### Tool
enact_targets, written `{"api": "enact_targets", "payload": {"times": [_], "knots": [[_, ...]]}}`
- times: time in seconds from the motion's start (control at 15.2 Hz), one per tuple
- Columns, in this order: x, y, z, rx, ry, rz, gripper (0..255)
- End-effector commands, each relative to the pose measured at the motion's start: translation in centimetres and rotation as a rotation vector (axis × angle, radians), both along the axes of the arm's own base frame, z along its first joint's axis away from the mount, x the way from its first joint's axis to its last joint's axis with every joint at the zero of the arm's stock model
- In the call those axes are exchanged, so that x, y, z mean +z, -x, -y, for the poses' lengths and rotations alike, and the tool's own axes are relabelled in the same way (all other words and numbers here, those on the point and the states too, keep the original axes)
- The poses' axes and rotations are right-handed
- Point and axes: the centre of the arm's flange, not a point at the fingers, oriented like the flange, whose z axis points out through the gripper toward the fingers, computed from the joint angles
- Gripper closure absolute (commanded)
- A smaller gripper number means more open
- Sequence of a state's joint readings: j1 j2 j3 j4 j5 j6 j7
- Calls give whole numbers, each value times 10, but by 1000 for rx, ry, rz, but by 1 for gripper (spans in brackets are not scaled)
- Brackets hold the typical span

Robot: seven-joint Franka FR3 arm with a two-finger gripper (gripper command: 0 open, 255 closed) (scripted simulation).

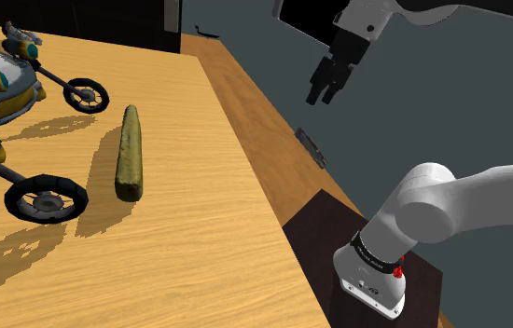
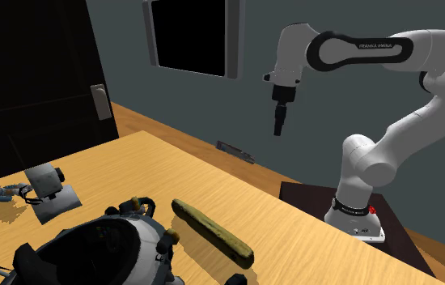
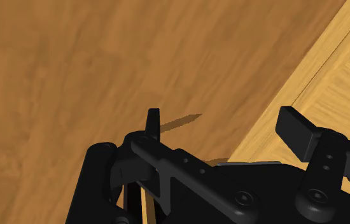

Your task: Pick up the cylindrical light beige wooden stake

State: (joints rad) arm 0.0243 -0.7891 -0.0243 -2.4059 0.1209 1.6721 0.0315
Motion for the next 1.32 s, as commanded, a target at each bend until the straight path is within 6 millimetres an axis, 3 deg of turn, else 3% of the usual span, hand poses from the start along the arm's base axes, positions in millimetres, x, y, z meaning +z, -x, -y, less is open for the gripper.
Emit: {"api": "enact_targets", "payload": {"times": [0.0, 0.59, 1.25], "knots": [[0, 0, 0, 0, 0, 0, 0], [-6, -21, -125, -126, 51, -5, 0], [-20, -63, -260, -266, 108, -11, 0]]}}
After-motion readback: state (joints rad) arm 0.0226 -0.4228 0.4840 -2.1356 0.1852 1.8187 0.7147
